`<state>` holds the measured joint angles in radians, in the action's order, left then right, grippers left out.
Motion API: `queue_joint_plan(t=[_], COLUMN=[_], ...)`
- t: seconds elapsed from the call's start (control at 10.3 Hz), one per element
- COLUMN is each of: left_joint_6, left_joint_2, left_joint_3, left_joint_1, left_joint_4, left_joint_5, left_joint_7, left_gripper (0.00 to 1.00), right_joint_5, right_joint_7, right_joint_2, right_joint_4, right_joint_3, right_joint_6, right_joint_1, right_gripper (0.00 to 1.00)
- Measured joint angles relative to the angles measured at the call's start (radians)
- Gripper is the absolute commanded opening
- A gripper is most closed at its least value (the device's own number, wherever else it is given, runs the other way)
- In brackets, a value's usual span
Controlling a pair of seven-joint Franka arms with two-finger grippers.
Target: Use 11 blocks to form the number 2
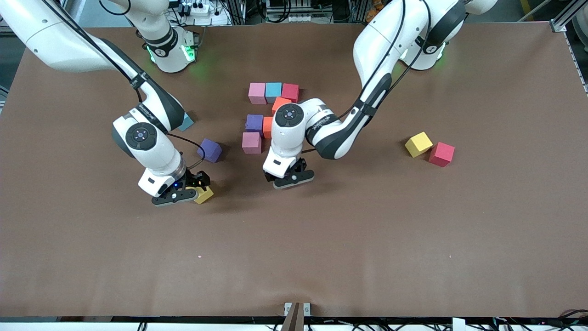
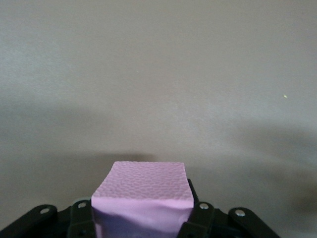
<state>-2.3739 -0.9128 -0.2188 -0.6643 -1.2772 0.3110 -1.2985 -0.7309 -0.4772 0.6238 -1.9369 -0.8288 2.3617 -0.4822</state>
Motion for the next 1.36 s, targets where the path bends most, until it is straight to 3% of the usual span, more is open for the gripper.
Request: queue_joint_plan(t=[0.29,0.78,1.07,1.36], left_joint_6=[-0.005,-0.070,-0.110,-0.134], left_joint_2=[-0.008,-0.038,-0.046,-0.054], left_joint_3=[0.000,0.042,0.054,0.054], left_joint_1=[-0.021,-0.117,-0.124,-0.128], left_joint_4=[0.023,0.026,0.034,0.035], left_joint_5=[0.000,0.000,0.000,0.000], left_joint_7=[-0.003,-0.042,-0.043,-0.043], left_gripper=[0.47,0.47,0.47,0.47], right_joint_5=[0.000,0.003,0.003,0.114], right_joint_7=[0.167,0.242,0.304,0.384], right_joint_2=[0.032,0.059,0.058,0.057], right_joint_4=[-0.001,-0.002,0.009,0.031], right_joint_3=[0.023,0.032,0.033,0.028], right_joint_6=[0.001,0.004,0.003,-0.032], right_joint_1=[0.003,0.006,-0.002,-0.011], right_gripper=[1.00,1.00,1.00,1.00])
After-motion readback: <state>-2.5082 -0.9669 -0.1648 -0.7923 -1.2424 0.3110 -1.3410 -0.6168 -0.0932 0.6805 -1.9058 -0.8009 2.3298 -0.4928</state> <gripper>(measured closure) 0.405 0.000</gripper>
